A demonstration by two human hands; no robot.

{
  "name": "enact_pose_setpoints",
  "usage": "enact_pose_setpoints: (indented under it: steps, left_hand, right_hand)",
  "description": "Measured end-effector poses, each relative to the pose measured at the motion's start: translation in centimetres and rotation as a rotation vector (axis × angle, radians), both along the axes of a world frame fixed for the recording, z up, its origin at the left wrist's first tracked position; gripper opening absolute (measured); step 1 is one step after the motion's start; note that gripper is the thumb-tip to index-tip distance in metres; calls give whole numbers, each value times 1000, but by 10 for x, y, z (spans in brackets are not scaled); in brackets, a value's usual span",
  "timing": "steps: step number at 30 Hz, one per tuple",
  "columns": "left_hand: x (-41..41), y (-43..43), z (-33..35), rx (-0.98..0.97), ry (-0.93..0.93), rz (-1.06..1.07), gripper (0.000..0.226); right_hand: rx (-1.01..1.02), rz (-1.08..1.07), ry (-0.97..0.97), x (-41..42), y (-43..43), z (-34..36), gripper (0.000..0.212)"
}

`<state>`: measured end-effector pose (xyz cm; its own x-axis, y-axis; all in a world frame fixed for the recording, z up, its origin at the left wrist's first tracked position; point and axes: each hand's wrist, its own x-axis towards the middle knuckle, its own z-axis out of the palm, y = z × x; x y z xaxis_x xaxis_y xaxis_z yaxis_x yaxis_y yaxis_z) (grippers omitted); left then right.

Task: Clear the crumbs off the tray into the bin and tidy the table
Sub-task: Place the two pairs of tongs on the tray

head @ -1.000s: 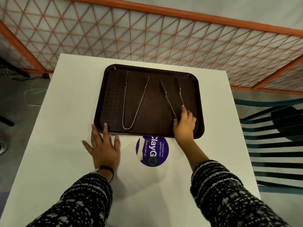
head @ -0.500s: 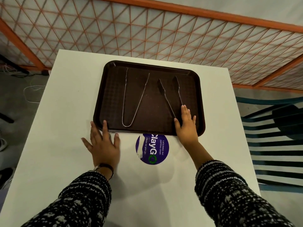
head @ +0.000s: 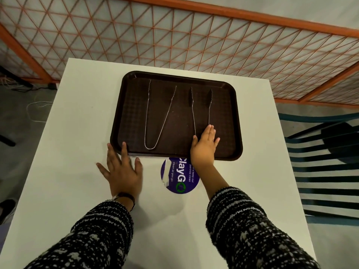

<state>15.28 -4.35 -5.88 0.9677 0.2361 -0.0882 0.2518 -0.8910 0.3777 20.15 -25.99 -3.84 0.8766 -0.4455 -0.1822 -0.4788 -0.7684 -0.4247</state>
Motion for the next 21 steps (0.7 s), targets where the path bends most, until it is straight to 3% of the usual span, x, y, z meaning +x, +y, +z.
enact_pose_setpoints:
  steps: [10,16,21]
  left_hand:
    - [0,-1,0,-7,-7,3,61]
    - [0,-1,0,-3,-10,-1,61]
    - [0,-1,0,1,-9,-4,62]
  right_hand:
    - [31,-61,21,5,10,2,62]
    - [47,-105,-75,0,13,10,71]
    - [-30,232,-186,1,56,25,72]
